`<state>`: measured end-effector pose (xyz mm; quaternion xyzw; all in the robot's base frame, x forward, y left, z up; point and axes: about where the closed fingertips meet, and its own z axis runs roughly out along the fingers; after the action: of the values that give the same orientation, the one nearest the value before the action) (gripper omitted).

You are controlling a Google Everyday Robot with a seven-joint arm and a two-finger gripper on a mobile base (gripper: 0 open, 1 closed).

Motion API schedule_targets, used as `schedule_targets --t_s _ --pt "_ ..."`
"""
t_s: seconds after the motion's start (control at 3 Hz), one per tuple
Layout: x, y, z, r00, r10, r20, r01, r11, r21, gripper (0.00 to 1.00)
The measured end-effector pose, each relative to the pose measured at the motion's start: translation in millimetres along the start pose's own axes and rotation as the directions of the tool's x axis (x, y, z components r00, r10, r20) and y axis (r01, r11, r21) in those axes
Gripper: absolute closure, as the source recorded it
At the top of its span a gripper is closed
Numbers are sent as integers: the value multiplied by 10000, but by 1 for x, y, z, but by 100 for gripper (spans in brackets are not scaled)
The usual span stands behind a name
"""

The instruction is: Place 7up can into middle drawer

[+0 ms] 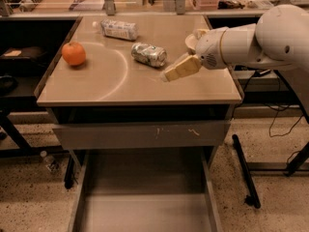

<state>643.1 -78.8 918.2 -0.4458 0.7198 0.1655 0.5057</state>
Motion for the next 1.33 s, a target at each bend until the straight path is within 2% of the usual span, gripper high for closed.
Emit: schedule_targets --t_s 0.33,0.67,1.0,1.33 --pt "0 0 0 10000 -17 6 17 10000 5 0" --pt "-11 -8 19 9987 -496 83 498 9985 -238 0" --pt "-26 -18 47 9966 -801 192 814 9931 -844 0" --pt "-31 -28 72 9982 -584 117 595 9867 -1515 0"
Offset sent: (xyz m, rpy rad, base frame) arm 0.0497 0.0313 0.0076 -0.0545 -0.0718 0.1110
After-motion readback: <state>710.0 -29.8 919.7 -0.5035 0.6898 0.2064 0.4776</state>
